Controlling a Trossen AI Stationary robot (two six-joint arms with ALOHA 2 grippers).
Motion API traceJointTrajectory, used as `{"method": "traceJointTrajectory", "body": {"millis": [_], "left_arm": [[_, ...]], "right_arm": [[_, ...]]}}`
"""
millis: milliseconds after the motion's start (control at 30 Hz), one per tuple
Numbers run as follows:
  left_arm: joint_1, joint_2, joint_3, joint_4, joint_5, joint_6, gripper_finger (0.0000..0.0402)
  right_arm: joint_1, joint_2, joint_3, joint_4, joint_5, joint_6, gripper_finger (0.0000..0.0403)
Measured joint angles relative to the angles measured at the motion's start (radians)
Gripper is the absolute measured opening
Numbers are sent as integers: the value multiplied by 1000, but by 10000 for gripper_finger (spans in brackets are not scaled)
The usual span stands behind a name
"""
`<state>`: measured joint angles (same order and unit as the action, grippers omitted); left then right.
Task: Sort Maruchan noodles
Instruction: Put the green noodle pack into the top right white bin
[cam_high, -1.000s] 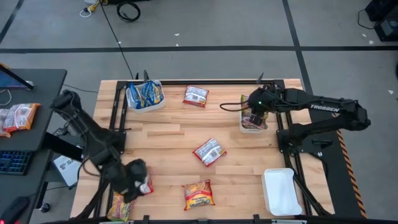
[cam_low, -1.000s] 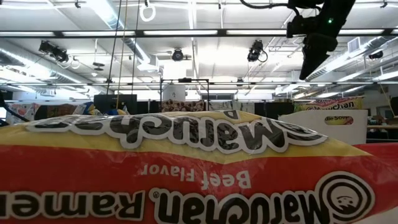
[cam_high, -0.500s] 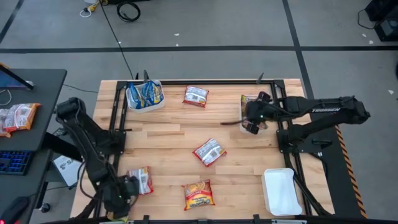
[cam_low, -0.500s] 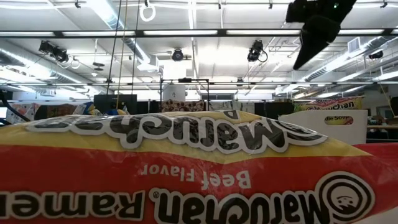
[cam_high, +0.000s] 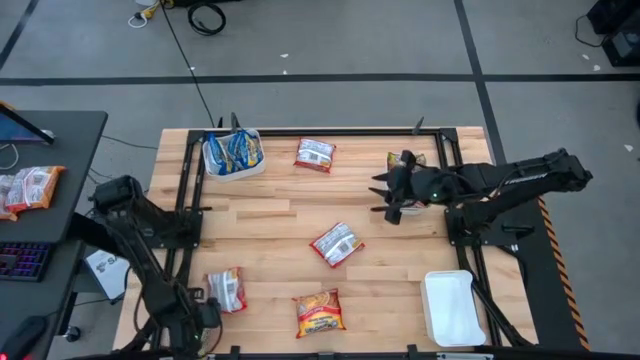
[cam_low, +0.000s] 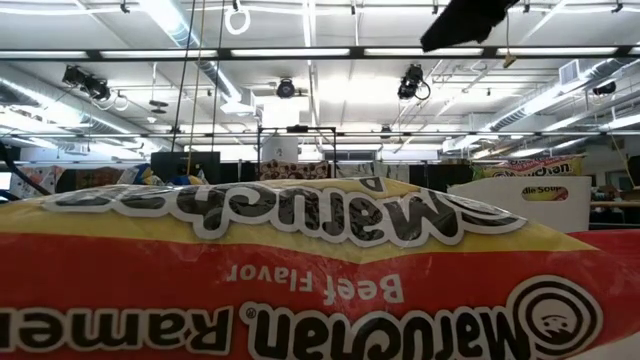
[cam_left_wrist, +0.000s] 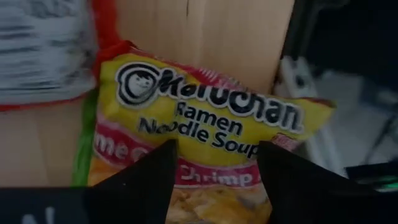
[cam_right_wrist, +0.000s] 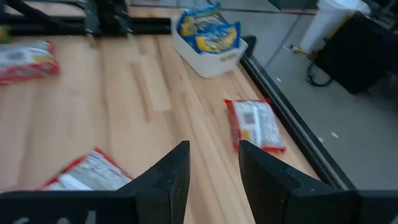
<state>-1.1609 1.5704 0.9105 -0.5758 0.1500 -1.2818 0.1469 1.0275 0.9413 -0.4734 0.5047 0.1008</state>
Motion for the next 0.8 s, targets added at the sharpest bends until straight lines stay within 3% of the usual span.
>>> {"method": "traceJointTrajectory", "body": {"millis": [167,267,367,600,700,800], "left_arm": [[18,79,9,46,81,115,226],[58,77,8,50,33,146,226],[122,73,8,48,-127,210,226],[280,105,-4,23,-664,390,226],[389,136,-5,38,-824,444,226],[501,161,-8,77,-920,504,226]], "right_arm": [[62,0,0,41,-7,1,141],[85,0,0,57,3,1,141],[92,3,0,73,5,1,141],[137,83,-1,134,-20,2,141],[171,155,-1,221,-32,1,141],[202,245,-1,341,-35,8,141]]}}
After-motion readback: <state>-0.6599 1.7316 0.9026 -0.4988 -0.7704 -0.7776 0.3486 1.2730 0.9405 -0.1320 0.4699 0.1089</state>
